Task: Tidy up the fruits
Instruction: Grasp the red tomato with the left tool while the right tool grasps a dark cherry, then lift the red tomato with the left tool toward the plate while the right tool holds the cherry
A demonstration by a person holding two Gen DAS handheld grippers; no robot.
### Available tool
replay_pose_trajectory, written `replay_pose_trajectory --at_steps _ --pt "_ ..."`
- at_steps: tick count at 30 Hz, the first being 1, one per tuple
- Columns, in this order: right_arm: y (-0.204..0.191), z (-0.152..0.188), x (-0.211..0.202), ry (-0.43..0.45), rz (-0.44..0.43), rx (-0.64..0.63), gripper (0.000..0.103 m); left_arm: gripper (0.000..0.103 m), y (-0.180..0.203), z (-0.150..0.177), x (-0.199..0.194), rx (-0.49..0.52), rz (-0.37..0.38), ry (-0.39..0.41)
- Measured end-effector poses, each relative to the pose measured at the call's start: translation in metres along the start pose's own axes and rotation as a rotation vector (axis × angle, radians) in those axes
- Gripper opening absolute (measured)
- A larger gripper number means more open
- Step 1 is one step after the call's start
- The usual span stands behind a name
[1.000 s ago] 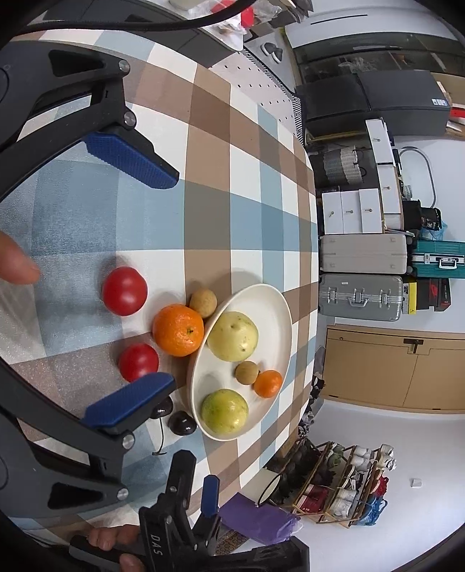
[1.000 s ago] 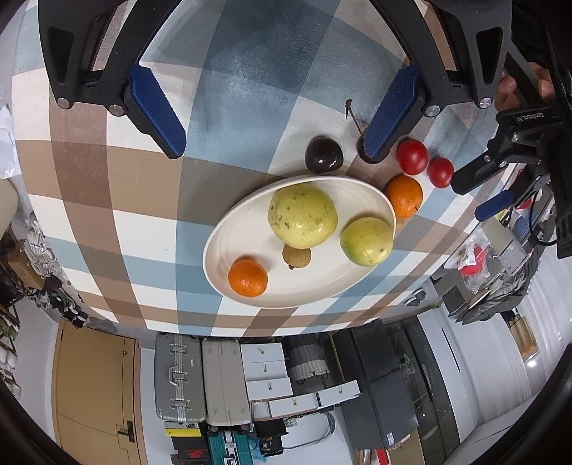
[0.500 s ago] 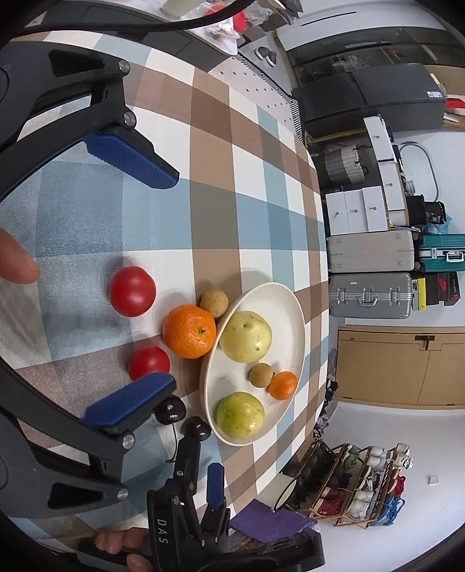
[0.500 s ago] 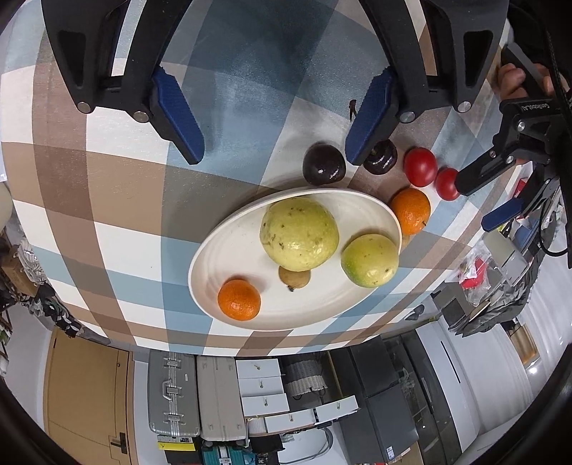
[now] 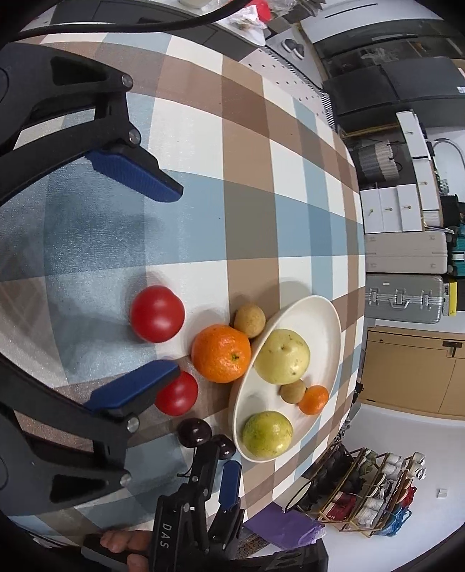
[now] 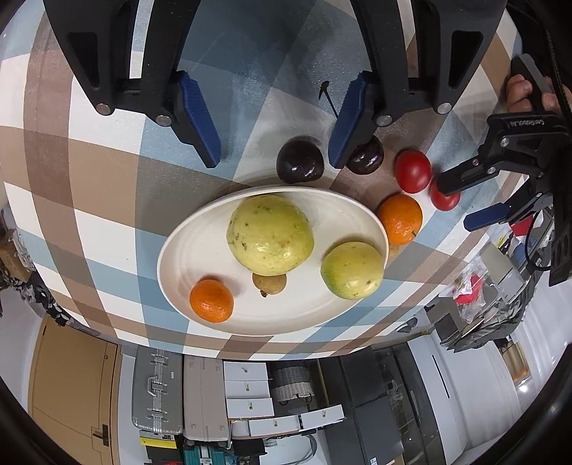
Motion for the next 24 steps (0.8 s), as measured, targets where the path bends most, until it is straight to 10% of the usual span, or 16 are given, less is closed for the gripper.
replay_pose_trajectory --at_steps 15,24 --pt "-0.012 0.001 0.0 0.006 0.002 -0.056 0.041 0.032 0.01 0.002 0.005 0.036 0.084 -0.021" --pt "-0.016 0.002 -0.003 0.018 -0.001 -0.081 0.027 0.03 0.012 0.002 0.002 0.036 0.095 -0.012"
Point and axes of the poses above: each gripper's, at about its wrist camera, not at the fingertips, and x roughly the way its jaws point, y to its right, z to its underside, the point moved 5 cm from there along x, roughly the way its jaws point
